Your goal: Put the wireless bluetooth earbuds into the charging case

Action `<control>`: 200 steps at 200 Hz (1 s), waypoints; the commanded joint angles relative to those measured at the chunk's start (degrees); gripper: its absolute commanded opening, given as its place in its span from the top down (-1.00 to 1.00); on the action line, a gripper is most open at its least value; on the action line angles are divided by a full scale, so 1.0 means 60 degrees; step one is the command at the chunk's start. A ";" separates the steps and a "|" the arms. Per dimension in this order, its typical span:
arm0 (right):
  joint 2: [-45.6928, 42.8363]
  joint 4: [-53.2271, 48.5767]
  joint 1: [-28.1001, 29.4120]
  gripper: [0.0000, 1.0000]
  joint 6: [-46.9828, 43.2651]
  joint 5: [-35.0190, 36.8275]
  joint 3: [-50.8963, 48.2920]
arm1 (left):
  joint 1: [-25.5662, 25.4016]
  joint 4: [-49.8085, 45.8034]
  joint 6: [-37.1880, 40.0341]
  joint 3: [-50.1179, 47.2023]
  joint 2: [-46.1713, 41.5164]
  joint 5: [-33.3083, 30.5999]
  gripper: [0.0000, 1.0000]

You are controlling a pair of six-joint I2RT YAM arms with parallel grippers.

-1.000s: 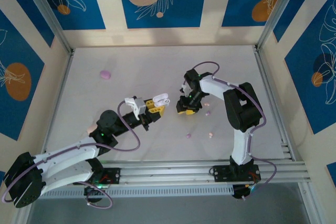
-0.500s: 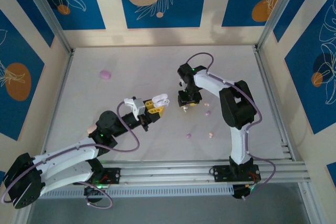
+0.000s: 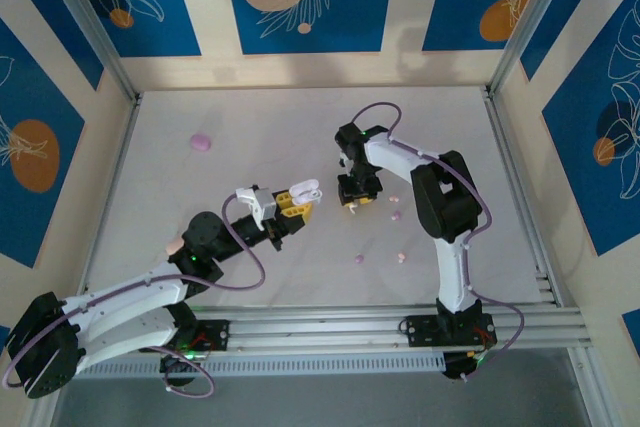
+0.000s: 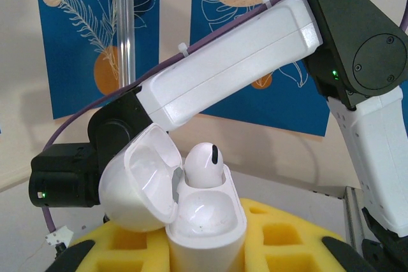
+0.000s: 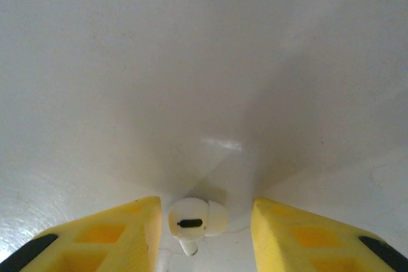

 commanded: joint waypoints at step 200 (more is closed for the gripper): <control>0.0276 -0.0521 0.0239 0.30 0.0599 0.0224 0.0039 | -0.0143 0.0401 0.0022 -0.0040 -0.0112 -0.0089 0.63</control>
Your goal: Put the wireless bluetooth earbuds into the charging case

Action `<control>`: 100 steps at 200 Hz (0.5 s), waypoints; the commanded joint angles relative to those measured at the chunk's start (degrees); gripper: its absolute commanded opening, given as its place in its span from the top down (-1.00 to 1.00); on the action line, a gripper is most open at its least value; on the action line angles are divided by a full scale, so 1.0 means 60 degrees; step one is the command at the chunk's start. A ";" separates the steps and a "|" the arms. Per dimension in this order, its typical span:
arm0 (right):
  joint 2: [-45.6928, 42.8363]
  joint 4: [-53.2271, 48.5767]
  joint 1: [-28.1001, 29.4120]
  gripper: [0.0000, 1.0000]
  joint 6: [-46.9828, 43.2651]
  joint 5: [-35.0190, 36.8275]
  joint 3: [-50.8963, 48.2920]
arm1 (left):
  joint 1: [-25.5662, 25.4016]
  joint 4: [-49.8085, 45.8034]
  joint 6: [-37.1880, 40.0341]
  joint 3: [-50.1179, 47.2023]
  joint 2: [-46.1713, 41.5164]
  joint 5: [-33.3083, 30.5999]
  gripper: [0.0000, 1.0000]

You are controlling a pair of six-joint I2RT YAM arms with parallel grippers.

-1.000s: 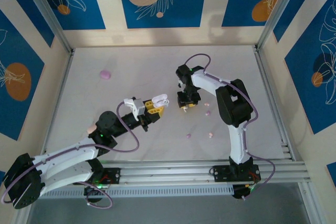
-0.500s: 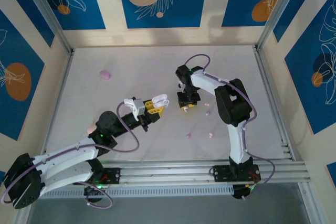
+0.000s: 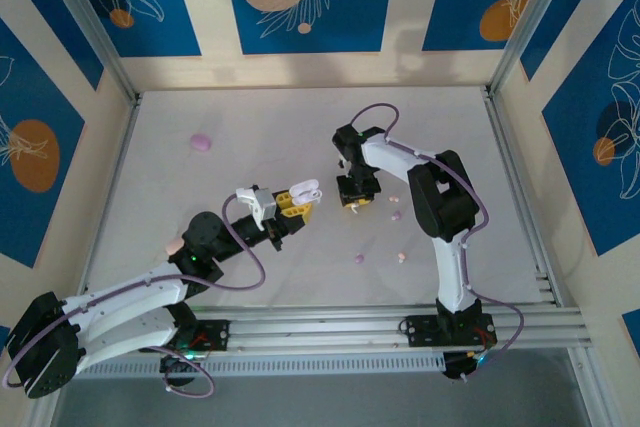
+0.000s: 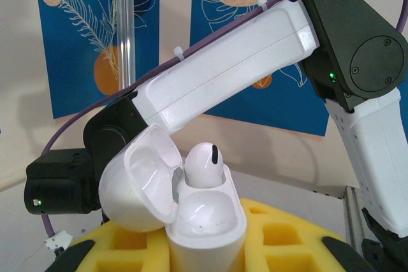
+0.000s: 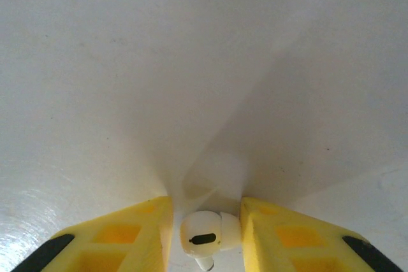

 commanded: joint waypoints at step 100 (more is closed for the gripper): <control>-0.0031 -0.0748 0.0222 0.29 0.0478 0.0417 0.0058 | -0.0141 0.0413 -0.0005 -0.0036 -0.0112 -0.0063 0.63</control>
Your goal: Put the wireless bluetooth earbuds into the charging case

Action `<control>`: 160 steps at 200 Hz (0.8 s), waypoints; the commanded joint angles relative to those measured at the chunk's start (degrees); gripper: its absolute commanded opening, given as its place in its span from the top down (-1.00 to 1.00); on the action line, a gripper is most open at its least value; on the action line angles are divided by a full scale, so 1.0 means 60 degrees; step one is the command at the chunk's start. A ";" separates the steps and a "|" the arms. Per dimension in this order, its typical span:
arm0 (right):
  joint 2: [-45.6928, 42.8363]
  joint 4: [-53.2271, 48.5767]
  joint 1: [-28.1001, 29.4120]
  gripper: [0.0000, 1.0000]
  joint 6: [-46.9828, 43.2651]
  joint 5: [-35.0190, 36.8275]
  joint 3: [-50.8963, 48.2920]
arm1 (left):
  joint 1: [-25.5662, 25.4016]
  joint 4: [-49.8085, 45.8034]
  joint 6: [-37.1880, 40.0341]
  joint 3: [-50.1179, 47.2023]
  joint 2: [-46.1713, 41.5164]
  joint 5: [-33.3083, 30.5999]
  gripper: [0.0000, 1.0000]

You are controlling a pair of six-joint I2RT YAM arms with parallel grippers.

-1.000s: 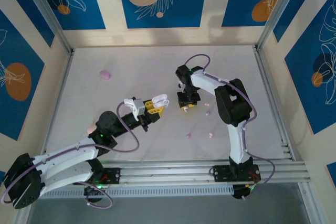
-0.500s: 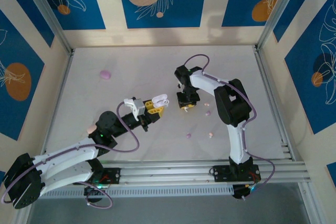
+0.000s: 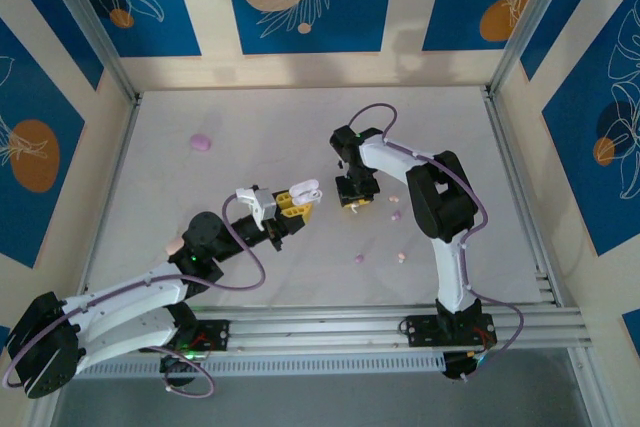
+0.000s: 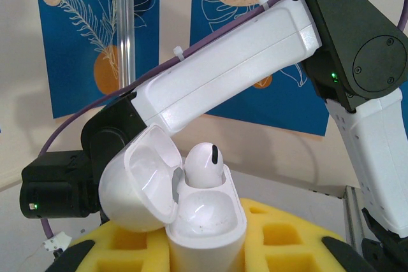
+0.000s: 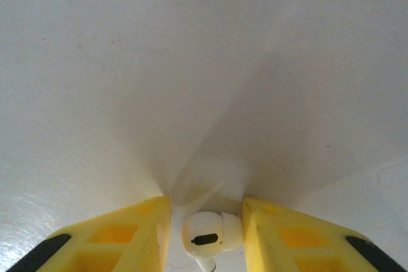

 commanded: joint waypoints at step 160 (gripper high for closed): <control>0.0133 -0.0358 0.0003 0.25 -0.0052 0.0200 0.0350 | -0.0141 0.0441 -0.0028 -0.0028 -0.0052 -0.0063 0.63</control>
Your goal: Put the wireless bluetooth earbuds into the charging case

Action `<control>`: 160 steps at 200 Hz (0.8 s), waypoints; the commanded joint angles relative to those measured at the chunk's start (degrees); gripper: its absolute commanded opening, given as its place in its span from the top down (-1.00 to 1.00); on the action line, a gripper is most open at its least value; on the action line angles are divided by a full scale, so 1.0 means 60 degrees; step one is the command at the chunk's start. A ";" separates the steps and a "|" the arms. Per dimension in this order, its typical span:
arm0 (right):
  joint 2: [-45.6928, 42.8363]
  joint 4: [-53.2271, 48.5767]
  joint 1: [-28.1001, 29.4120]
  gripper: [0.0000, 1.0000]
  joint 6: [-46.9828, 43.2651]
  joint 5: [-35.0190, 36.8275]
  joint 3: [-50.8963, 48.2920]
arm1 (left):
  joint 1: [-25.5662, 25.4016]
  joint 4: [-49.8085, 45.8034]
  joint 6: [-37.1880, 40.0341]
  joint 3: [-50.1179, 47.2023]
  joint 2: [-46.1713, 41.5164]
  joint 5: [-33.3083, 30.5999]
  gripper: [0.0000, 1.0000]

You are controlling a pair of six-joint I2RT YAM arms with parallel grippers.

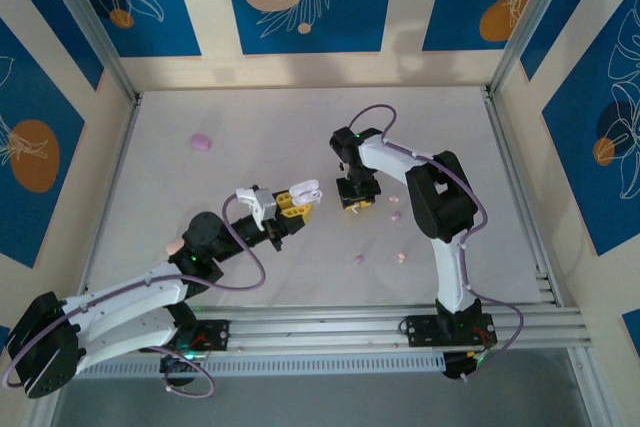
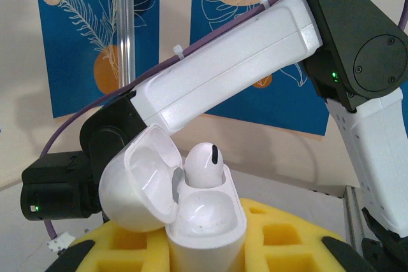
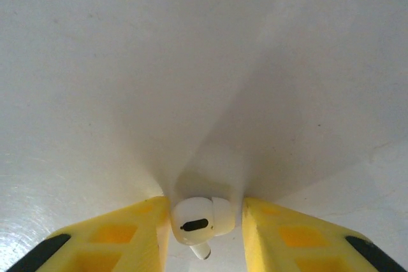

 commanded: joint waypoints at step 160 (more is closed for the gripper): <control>0.0230 0.0202 -0.0173 0.41 -0.0280 -0.0474 -0.0296 | -0.0142 0.0454 -0.0047 0.0026 0.0025 -0.0045 0.63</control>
